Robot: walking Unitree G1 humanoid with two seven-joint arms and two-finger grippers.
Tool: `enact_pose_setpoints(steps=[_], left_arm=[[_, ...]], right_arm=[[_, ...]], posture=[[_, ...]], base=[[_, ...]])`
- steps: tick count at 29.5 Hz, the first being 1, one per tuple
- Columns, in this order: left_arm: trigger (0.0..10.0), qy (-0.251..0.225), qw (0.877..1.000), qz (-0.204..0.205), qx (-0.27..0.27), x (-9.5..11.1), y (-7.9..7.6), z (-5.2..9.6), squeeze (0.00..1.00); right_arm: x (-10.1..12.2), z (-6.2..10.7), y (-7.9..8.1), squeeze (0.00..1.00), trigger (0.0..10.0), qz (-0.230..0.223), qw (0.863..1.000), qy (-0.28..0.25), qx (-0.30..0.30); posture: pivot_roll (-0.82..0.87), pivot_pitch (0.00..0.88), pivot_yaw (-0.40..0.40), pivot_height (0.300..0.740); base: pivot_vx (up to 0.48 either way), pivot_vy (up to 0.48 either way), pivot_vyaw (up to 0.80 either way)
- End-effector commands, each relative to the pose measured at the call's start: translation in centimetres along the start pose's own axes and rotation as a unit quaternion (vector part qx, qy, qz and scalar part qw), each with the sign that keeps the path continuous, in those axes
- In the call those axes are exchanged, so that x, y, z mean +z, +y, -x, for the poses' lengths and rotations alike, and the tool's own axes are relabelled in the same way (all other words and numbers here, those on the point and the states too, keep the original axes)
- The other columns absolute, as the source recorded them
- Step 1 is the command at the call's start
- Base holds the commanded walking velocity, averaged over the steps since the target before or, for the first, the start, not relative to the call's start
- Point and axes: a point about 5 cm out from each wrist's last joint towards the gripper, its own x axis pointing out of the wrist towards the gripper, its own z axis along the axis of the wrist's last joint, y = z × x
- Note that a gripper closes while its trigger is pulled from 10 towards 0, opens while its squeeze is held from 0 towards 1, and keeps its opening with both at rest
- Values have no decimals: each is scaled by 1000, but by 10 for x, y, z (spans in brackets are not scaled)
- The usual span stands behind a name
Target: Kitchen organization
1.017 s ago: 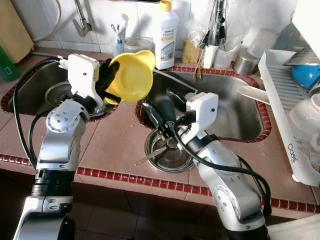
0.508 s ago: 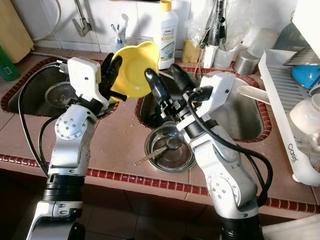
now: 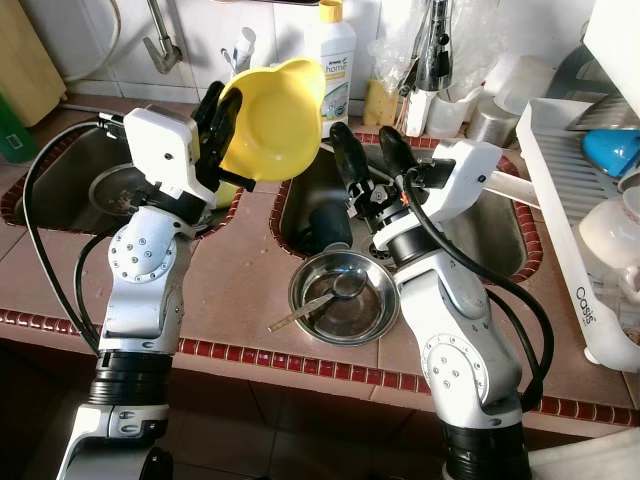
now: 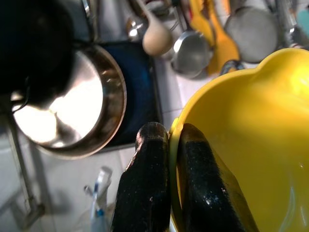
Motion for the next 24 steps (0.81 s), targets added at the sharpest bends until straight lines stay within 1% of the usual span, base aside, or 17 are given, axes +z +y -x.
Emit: enact_pose_setpoints(steps=[1,3,9,12,14,18,20,24], left_arm=[[10000,-17,1000,-13,-9,6,-4,0,0],[10000,-22,1000,-15,-7,8,-7,0,0],[10000,-18,999,-21,-19,4,-12,1,0],[10000,-11,1000,-22,-14,-2,-10,1,0],[10000,1,999,-33,-12,-8,-5,1,0],[10000,1,1000,-28,-6,-8,-1,1,0],[10000,0,999,-39,-14,-8,-1,0,0],[10000,-4,999,-40,-11,-7,0,0,0]], right_arm=[[9,-13,23,0,10000,-39,998,-31,24],[9,-15,26,0,10000,-43,998,-30,29],[6,-19,36,0,10000,-49,997,-25,53],[6,-20,40,0,10000,-52,996,-26,61],[6,-20,41,0,10000,-54,996,-25,64],[6,-19,43,0,10000,-54,996,-24,74],[6,-18,44,0,10000,-54,995,-24,75],[5,-18,43,0,10000,-55,996,-23,71]], posture=[[-124,120,26,740],[-119,118,20,740],[-115,111,12,740],[-114,110,11,740],[-115,106,11,740],[-116,104,13,740],[-118,103,15,740],[-118,100,17,740]], base=[[0,0,0],[0,0,0],[0,0,0],[0,0,0],[0,0,0],[0,0,0],[0,0,0],[0,0,0]])
